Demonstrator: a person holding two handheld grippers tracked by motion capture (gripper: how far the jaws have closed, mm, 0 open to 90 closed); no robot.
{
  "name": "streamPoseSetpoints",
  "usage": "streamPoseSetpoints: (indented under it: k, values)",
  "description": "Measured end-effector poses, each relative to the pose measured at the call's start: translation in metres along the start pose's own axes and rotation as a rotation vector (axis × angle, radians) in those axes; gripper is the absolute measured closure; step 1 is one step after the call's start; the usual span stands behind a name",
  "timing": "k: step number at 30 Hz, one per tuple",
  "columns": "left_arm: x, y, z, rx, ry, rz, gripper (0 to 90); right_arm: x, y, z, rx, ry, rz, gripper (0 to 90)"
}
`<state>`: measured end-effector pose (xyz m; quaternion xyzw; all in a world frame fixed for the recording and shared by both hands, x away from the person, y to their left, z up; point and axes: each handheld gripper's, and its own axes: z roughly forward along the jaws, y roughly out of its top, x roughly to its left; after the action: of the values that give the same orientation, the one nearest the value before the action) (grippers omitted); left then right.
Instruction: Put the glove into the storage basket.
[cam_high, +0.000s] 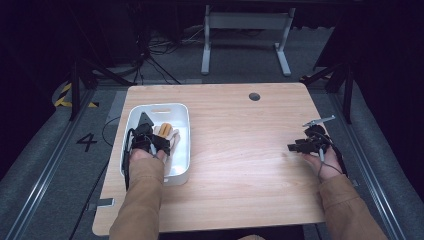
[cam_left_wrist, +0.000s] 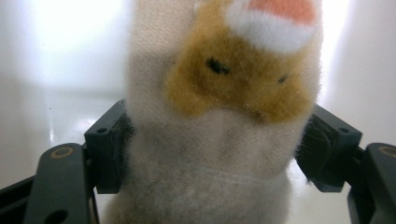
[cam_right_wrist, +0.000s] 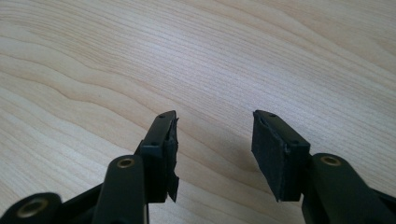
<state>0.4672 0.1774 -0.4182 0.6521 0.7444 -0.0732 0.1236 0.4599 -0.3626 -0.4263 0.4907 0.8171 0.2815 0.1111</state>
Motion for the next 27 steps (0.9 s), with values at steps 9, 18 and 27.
streamPoseSetpoints:
  k: [9, 18, 27]
  values:
    - [-0.002, 0.001, -0.006, -0.002, 0.081, 0.033, 19.4, 0.000, 0.000, -0.001, -0.003, 0.005, -0.002, 50.8]
    - [-0.011, -0.005, -0.028, -0.072, 0.075, 0.089, 16.4, 0.002, 0.002, 0.000, -0.007, 0.008, -0.010, 50.8]
    - [-0.022, -0.016, -0.060, -0.227, 0.003, 0.189, 25.6, 0.004, 0.004, -0.001, -0.023, 0.008, -0.022, 50.8]
